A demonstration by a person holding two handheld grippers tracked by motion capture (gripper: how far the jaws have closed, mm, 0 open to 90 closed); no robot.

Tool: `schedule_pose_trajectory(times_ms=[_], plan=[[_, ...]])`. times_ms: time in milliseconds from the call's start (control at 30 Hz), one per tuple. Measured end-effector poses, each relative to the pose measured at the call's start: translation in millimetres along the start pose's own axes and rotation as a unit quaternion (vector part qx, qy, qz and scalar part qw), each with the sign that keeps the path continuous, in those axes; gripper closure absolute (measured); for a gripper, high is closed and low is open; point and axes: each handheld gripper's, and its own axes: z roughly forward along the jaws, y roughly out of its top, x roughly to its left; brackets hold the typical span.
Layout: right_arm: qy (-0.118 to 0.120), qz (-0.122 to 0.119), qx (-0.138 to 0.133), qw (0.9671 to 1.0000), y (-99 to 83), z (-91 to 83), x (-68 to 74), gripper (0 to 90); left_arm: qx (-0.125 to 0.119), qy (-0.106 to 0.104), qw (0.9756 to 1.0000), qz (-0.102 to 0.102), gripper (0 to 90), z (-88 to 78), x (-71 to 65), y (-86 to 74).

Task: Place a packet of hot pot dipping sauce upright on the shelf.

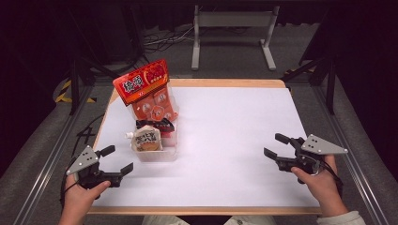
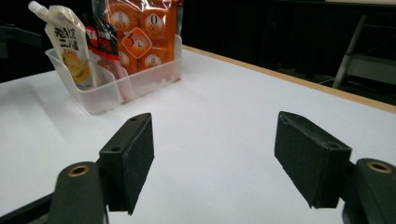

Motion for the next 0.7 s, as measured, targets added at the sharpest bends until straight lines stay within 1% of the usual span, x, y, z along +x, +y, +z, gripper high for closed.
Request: schedule_pose_trajectory(times_ms=[67,100,167,200,233,267,333,367,467,567,633,667,700], plan=[[-0.008,0.005,0.002,1.0000,-11.5,-4.0,-1.9,29.0,0.004,0.002,1.0000,-0.003,3.5,3.3,-0.5,-6.2],[-0.008,0.005,0.002,1.0000,-11.5,-4.0,-1.9,29.0,0.004,0.002,1.0000,-0.003,3.7,3.3,-0.5,-6.2],[-0.009,0.017,0.001,0.9998,-17.6,-5.4,-2.9,29.0,0.004,-0.004,1.0000,-0.007,3.8,6.2,-1.3,-9.6],[-0.008,0.025,-0.004,0.9996,-22.5,-6.1,-2.9,28.3,0.003,-0.006,1.0000,-0.005,3.8,7.1,-1.5,-10.4],[-0.009,0.028,-0.005,0.9995,-24.9,-5.9,-2.4,28.0,-0.001,-0.005,1.0000,-0.004,3.8,8.9,-2.2,-11.9],[-0.011,0.029,-0.001,0.9995,-27.8,-5.7,-1.8,27.9,0.000,-0.006,1.0000,-0.004,3.8,10.3,-3.0,-13.1],[-0.015,0.028,0.005,0.9995,-33.1,-5.3,-0.8,27.9,0.007,-0.003,1.0000,0.005,4.3,14.9,-5.2,-15.5],[-0.017,0.033,0.006,0.9993,-38.3,-4.8,-0.4,27.3,0.011,-0.001,0.9999,0.010,4.7,16.4,-5.8,-15.9],[-0.020,0.038,0.008,0.9990,-42.3,-4.1,0.4,27.3,0.016,-0.006,0.9998,0.009,4.7,20.0,-8.3,-18.1],[-0.021,0.040,0.019,0.9988,-49.4,-1.8,1.0,27.1,0.023,-0.006,0.9997,0.007,4.7,23.0,-9.0,-20.8],[-0.028,0.033,0.031,0.9986,-53.7,0.2,1.2,27.1,0.030,0.001,0.9996,0.000,4.9,24.7,-8.7,-22.3],[-0.030,0.035,0.039,0.9982,-56.4,1.9,1.8,27.1,0.051,0.015,0.9986,-0.003,5.6,26.5,-7.3,-23.6],[-0.030,0.035,0.039,0.9982,-56.4,1.9,1.8,27.1,0.051,0.015,0.9986,-0.003,5.5,26.5,-7.3,-23.6]])
